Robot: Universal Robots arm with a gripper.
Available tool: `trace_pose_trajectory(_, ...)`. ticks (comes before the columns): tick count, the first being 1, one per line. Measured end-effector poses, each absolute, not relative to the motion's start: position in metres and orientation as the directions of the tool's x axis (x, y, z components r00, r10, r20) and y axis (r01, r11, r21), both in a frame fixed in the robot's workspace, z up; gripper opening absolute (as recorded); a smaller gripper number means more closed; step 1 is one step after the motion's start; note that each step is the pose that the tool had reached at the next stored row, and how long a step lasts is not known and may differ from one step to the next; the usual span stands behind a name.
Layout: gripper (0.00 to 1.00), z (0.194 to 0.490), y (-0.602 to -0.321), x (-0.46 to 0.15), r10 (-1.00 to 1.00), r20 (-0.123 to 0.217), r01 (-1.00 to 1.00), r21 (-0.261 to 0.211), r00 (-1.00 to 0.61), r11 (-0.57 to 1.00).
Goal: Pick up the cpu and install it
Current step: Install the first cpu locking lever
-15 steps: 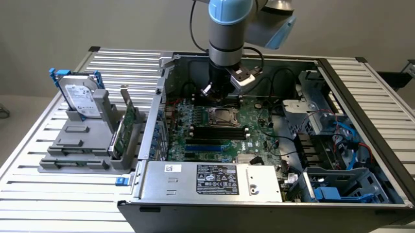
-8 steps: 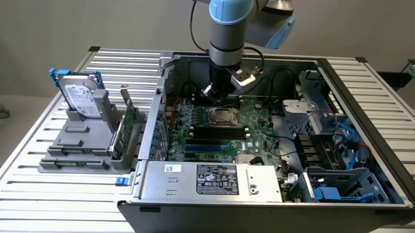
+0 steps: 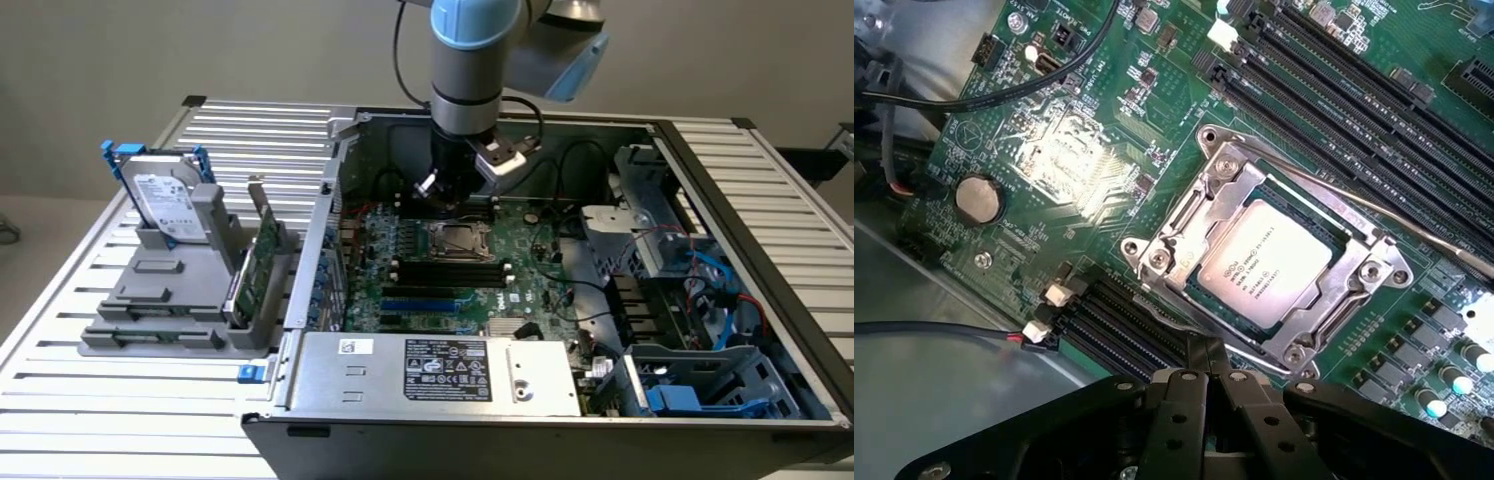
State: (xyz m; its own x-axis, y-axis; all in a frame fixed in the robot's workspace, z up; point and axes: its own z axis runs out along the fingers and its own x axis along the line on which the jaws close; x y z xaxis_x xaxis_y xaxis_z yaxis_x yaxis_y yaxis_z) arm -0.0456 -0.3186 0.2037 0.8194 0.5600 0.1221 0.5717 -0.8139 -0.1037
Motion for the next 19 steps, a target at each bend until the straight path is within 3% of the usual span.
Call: trace_pose_trajectory(19,0.11,0.2033,-0.3165,-0.0452,0.567,0.102,0.574,-0.075,0.818,-0.815)
